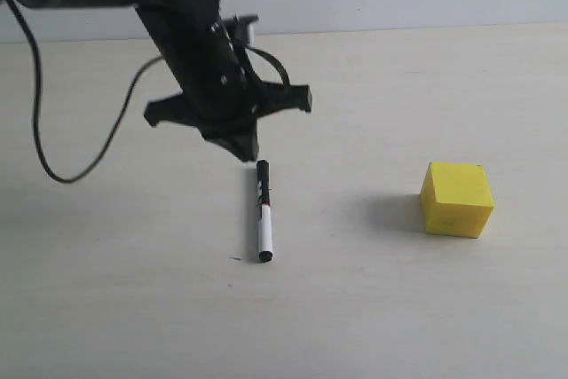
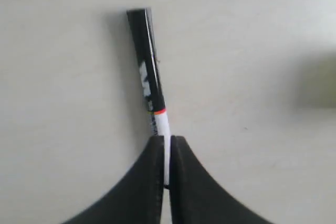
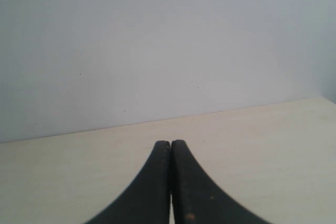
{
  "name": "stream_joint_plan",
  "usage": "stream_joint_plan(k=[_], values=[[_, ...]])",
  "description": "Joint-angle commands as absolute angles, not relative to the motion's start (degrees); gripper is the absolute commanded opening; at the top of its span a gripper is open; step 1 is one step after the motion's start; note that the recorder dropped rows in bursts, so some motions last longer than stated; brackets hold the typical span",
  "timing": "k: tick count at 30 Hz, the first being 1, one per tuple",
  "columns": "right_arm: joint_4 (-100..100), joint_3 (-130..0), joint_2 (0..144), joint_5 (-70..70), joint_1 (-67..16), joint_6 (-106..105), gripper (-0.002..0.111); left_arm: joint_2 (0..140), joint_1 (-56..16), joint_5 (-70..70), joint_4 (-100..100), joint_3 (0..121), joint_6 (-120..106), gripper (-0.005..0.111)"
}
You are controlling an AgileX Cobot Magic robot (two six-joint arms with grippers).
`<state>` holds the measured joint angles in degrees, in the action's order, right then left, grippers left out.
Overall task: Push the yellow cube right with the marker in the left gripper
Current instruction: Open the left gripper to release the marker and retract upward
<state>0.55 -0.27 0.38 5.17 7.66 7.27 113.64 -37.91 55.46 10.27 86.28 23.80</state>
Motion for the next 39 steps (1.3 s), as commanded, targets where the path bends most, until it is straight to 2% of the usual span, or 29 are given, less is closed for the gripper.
stream_joint_plan(k=[1,6,11,35,39], values=[[0.40,0.00,0.00,4.62,7.95,7.34,0.000,102.86,-40.00,50.36,2.57,81.68,22.48,0.000],[0.40,0.00,0.00,4.62,7.95,7.34,0.000,90.81,-41.84,35.70,0.33,67.25,20.98,0.000],[0.40,0.00,0.00,4.62,7.95,7.34,0.000,84.30,-41.72,37.96,0.00,60.46,18.11,0.000],[0.40,0.00,0.00,4.62,7.95,7.34,0.000,83.34,-41.72,37.58,-0.50,59.34,16.88,0.000],[0.40,0.00,0.00,4.62,7.95,7.34,0.000,81.90,-41.59,42.70,-4.05,59.11,9.78,0.000]])
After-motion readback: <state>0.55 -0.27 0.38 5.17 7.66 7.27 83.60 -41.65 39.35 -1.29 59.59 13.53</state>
